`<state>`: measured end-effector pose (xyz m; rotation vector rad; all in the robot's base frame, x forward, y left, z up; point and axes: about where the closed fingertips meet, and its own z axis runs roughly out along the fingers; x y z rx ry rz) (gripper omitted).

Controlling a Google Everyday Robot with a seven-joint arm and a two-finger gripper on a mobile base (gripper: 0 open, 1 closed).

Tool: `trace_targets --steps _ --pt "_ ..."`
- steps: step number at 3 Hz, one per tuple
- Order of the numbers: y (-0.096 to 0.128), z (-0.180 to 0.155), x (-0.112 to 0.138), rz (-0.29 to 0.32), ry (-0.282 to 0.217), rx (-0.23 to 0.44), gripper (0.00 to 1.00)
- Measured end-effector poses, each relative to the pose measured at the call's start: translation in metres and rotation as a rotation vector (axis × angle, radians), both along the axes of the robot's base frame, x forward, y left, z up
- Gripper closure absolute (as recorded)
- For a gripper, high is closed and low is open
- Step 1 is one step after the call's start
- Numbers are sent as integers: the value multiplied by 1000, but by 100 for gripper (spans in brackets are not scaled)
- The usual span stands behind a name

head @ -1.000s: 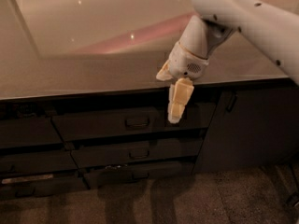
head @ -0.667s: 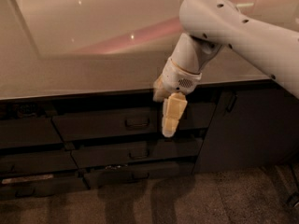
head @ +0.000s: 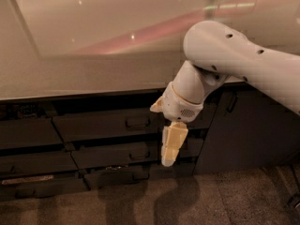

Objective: Open top drawer

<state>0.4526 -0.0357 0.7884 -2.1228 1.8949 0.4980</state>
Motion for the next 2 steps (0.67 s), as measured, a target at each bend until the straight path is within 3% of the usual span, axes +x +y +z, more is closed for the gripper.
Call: trace_targets --steps 2 --pt "-2 -1 3 1 -28 -12 0"
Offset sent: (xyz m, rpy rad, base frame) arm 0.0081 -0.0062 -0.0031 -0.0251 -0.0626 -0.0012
